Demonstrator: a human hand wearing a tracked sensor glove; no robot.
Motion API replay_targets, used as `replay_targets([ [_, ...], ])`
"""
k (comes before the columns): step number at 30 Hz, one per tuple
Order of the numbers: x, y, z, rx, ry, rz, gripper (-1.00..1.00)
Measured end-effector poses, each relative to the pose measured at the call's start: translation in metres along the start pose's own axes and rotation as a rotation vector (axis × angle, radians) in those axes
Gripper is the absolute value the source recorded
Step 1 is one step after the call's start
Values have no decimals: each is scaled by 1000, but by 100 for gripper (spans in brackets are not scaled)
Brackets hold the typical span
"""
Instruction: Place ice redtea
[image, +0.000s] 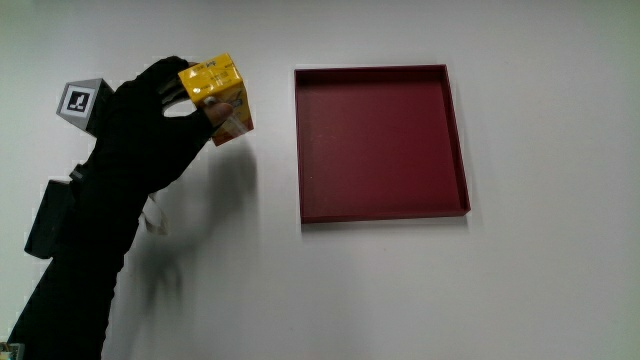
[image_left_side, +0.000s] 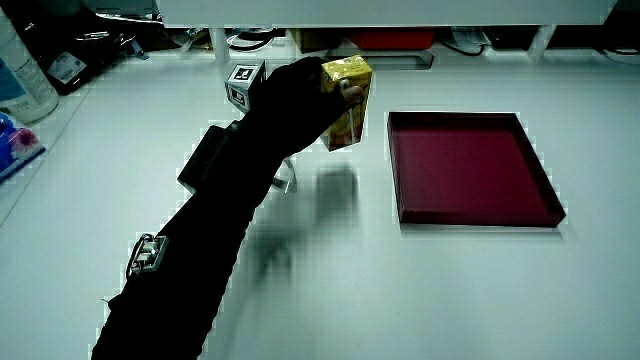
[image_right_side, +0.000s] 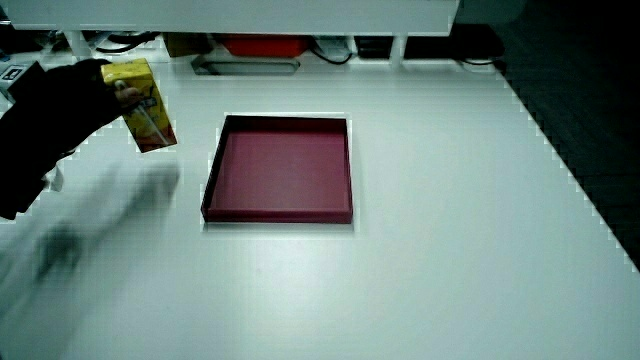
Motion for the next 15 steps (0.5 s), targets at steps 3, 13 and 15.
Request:
replay_targets([
  [3,-12,-1,2,26,-7,27,0],
  [13,-50,-7,9,82,-38,87,0],
  [15,-55,-8,10,83,-73,85,0],
])
